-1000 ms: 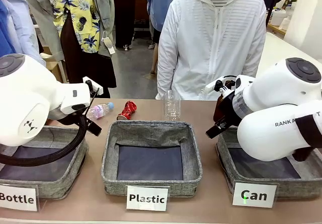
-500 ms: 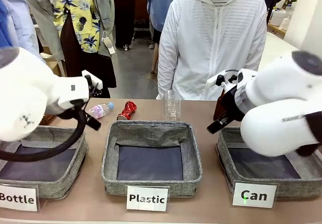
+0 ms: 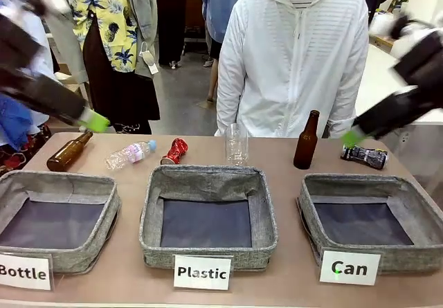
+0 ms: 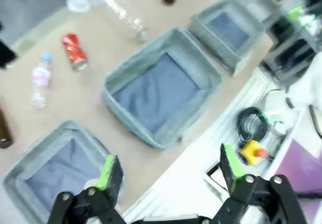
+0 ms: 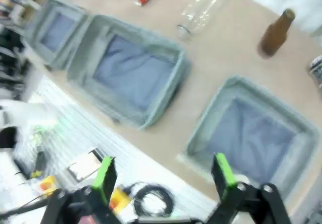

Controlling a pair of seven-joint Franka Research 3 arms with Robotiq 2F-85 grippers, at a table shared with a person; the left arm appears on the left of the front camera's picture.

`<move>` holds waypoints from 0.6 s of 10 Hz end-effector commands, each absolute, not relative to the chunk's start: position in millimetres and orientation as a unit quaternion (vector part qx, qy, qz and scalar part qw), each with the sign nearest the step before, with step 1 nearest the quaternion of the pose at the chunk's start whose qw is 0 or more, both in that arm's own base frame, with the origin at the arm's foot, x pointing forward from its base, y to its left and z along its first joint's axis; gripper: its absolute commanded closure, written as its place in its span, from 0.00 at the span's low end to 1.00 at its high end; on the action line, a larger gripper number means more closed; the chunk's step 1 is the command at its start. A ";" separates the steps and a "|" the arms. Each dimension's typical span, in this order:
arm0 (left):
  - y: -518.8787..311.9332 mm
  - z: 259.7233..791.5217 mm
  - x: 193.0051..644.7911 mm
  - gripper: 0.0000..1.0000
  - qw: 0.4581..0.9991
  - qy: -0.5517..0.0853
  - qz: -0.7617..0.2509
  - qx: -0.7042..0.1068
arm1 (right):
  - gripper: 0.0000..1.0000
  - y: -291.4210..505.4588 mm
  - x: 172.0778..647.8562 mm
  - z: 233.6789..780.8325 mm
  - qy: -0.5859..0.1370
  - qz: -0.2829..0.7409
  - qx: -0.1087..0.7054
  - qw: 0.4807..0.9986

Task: Sort the can waste into the basket.
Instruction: Pick up the can waste from the table and place it in the right Fabric basket.

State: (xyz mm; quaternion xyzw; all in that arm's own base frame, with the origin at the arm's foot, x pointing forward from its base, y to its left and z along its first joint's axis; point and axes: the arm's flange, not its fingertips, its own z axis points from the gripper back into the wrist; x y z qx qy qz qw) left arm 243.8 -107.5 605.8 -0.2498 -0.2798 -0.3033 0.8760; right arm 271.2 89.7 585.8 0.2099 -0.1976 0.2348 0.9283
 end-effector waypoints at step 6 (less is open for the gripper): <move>141.3 456.7 238.9 0.00 0.786 -0.249 -0.036 -0.565 | 0.00 -184.6 292.5 507.6 -0.206 -0.049 0.557 0.803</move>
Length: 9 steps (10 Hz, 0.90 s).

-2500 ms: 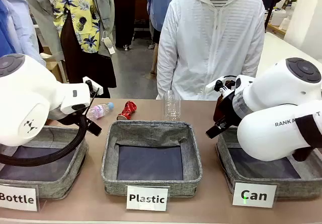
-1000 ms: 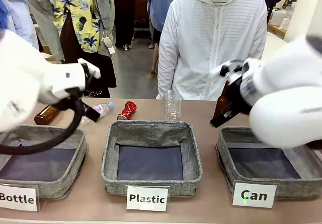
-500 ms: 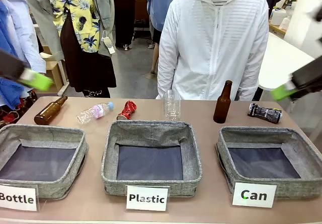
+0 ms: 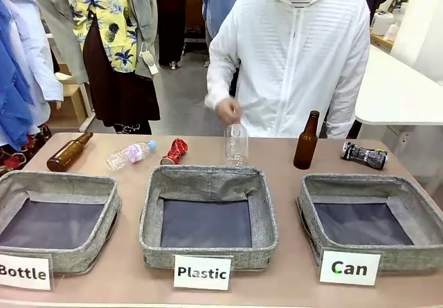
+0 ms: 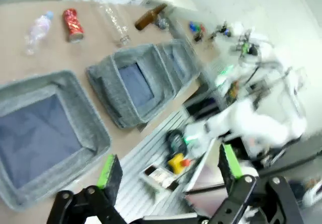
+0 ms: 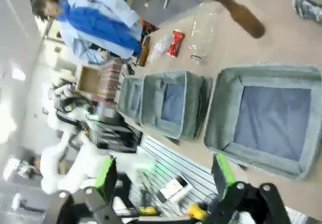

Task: Sort the can waste into the basket.
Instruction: Pick up the can waste from the table and place it in the right Fabric basket.

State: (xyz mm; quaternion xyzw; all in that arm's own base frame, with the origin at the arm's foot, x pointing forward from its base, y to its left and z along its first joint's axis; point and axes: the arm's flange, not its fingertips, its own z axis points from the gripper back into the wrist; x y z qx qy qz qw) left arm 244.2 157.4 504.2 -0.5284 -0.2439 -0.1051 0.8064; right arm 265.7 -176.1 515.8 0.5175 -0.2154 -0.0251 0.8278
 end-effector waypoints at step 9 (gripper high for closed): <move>207.4 428.3 259.1 0.00 0.768 -0.228 0.057 -0.596 | 0.00 -214.3 288.8 469.1 -0.204 -0.129 0.573 0.783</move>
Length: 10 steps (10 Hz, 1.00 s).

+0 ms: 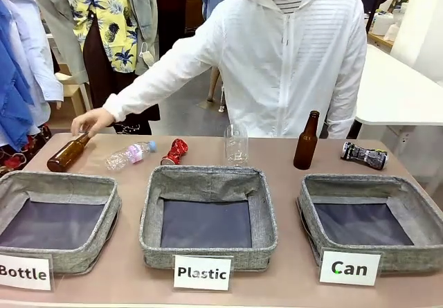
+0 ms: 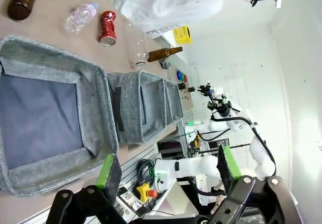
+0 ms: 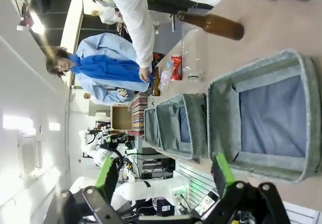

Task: Sort the can waste into the basket.
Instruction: Pick up the can waste from the table and place it in the right Fabric basket.

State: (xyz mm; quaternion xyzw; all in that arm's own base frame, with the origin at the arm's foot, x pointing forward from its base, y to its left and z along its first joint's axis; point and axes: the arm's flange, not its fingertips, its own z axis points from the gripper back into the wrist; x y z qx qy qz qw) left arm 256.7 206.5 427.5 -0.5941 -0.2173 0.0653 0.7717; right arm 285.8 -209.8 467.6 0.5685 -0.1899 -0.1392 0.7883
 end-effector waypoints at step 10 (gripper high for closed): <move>207.4 428.3 259.1 0.00 0.768 -0.228 0.057 -0.596 | 0.00 -94.9 452.8 464.3 -0.146 -0.037 0.145 0.978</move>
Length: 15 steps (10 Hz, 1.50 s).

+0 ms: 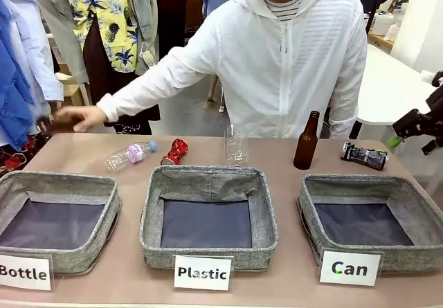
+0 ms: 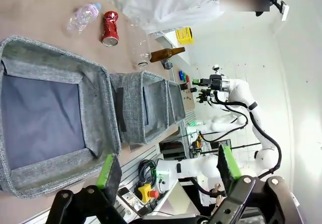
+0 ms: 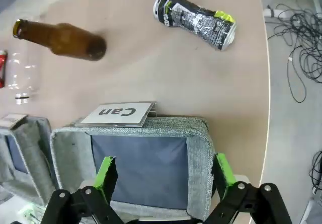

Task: Sort the can waste into the basket.
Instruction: Pick up the can waste from the table and place it in the right Fabric basket.

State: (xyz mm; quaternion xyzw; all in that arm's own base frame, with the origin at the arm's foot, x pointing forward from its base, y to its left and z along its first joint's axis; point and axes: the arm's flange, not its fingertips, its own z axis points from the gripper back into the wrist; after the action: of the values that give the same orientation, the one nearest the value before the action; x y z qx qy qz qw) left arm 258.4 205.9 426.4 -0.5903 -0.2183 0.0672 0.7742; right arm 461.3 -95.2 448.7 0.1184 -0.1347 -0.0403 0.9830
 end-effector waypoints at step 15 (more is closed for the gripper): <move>240.0 496.5 181.3 0.00 0.699 -0.173 0.068 -0.691 | 0.00 -104.6 628.8 364.9 -0.126 0.288 0.057 0.948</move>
State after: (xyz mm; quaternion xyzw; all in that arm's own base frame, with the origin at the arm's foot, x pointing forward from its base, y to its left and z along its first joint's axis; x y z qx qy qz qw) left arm 180.5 249.2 490.5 -0.7004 -0.1796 0.0677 0.6874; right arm 628.1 -110.6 372.0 0.0646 -0.1227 0.2833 0.9490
